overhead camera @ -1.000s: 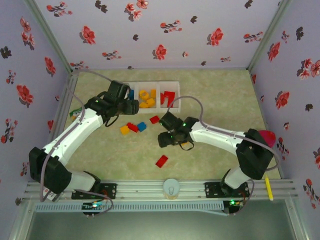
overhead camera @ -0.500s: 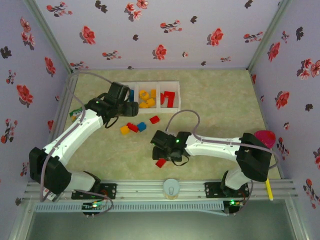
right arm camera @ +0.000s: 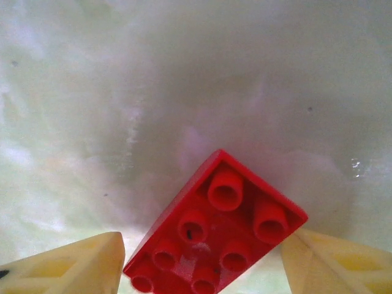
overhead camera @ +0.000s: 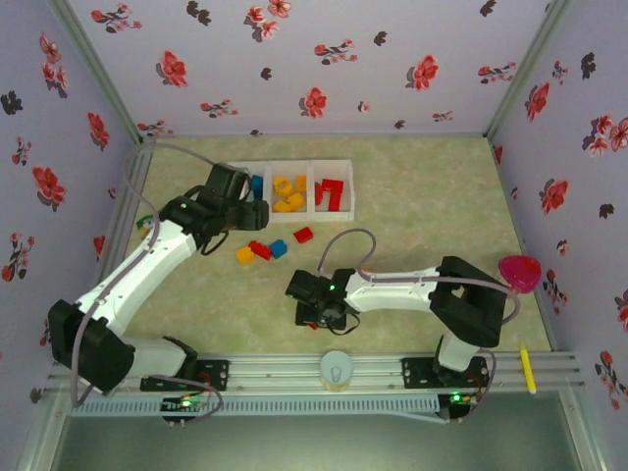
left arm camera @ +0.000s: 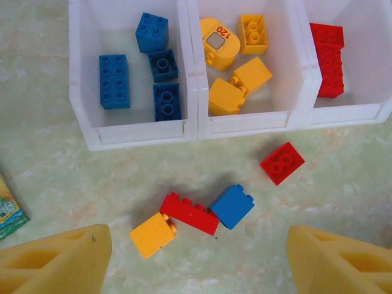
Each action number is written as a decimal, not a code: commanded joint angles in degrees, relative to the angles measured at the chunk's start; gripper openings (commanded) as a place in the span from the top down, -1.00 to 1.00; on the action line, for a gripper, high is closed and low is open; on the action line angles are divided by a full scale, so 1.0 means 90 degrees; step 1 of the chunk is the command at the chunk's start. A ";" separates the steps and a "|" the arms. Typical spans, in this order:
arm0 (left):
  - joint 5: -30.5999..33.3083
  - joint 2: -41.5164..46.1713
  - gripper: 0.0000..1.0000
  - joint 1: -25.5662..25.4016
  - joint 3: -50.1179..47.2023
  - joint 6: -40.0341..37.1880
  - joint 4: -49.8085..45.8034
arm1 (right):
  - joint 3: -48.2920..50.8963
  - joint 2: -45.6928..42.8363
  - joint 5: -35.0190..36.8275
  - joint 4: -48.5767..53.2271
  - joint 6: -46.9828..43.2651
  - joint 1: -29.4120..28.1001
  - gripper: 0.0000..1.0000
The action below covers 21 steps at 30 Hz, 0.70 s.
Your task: Sort the legos into containers by color
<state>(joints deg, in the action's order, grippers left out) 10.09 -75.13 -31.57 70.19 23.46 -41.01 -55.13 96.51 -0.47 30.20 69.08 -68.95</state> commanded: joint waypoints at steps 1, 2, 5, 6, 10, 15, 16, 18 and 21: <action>0.0012 0.0182 -0.51 0.0039 -0.0075 -0.0044 -0.0108 | -0.0148 0.0193 0.0060 0.0027 -0.0039 -0.0038 -0.31; 0.0012 0.0193 -0.51 0.0041 -0.0090 -0.0039 -0.0111 | -0.0186 0.0245 0.0062 0.0034 -0.0128 -0.0037 -0.29; 0.0004 0.0207 -0.51 0.0039 -0.0123 -0.0008 -0.0111 | -0.0387 0.0408 0.0194 0.0296 -0.0398 -0.0052 -0.24; 0.0004 0.0218 -0.51 0.0039 -0.0138 -0.0007 -0.0111 | -0.0432 0.0433 0.0243 0.0382 -0.0473 -0.0049 -0.23; 0.0010 0.0243 -0.51 0.0033 -0.0143 0.0010 -0.0135 | -0.0583 0.0522 0.0404 0.0607 -0.0676 -0.0051 -0.16; 0.0012 0.0262 -0.51 0.0039 -0.0153 0.0005 -0.0149 | -0.0780 0.0672 0.0530 0.0829 -0.0890 -0.0049 -0.07; 0.0012 0.0270 -0.51 0.0041 -0.0153 0.0010 -0.0158 | -0.0799 0.0693 0.0529 0.0844 -0.0915 -0.0053 -0.05; 0.0011 0.0279 -0.51 0.0036 -0.0158 0.0009 -0.0152 | -0.0803 0.0708 0.0548 0.0848 -0.0935 -0.0053 -0.01; 0.0022 0.0275 -0.51 0.0036 -0.0151 0.0010 -0.0160 | -0.0826 0.0702 0.0622 0.0926 -0.0993 -0.0054 0.05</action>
<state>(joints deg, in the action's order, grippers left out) 10.09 -74.15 -31.57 69.21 23.49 -41.28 -61.41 101.58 1.45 39.16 61.73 -69.32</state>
